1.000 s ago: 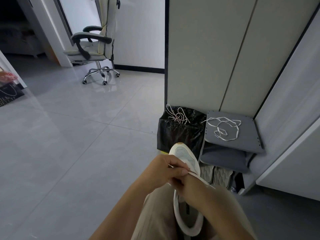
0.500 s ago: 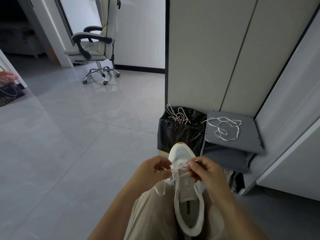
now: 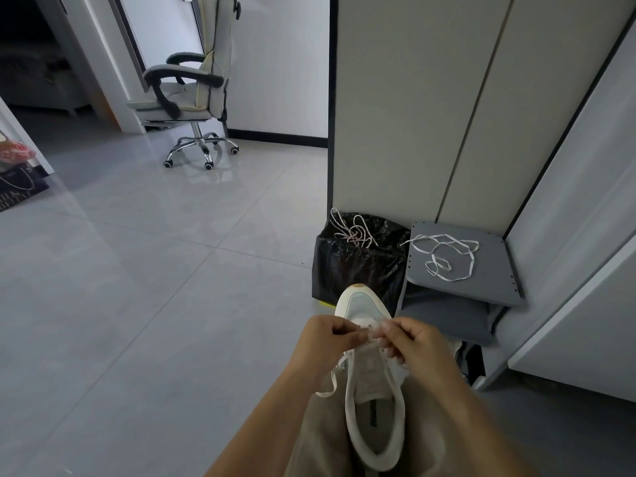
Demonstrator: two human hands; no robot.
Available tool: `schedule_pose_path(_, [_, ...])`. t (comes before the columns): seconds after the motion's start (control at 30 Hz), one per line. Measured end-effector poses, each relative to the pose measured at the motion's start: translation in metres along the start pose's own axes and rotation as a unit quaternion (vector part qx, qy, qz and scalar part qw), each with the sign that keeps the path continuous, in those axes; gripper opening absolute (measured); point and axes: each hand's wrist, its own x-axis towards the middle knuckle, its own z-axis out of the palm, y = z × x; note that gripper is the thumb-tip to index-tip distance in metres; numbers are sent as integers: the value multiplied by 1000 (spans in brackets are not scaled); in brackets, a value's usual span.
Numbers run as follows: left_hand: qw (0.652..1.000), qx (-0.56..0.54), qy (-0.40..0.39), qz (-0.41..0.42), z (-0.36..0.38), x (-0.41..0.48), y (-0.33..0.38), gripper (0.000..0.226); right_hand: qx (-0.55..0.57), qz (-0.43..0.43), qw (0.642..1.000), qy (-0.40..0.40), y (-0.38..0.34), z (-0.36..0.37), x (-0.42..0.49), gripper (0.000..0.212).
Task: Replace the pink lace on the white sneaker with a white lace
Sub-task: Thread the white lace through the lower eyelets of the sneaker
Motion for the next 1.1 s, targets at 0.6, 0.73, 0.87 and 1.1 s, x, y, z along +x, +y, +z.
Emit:
schedule_pose_path(0.6, [968, 183, 160, 64, 44, -5, -26, 16, -186, 48, 981, 14, 16, -3, -8, 7])
schedule_pose_path(0.73, [974, 146, 169, 42, 53, -5, -29, 14, -108, 70, 992, 7, 24, -10, -8, 9])
schedule_pose_path(0.87, [983, 89, 162, 1, 58, -4, -28, 13, -35, 75, 997, 0, 29, -14, -9, 23])
schedule_pose_path(1.1, [983, 119, 139, -8, 58, -1, -27, 18, -17, 72, 997, -1, 32, -15, -10, 25])
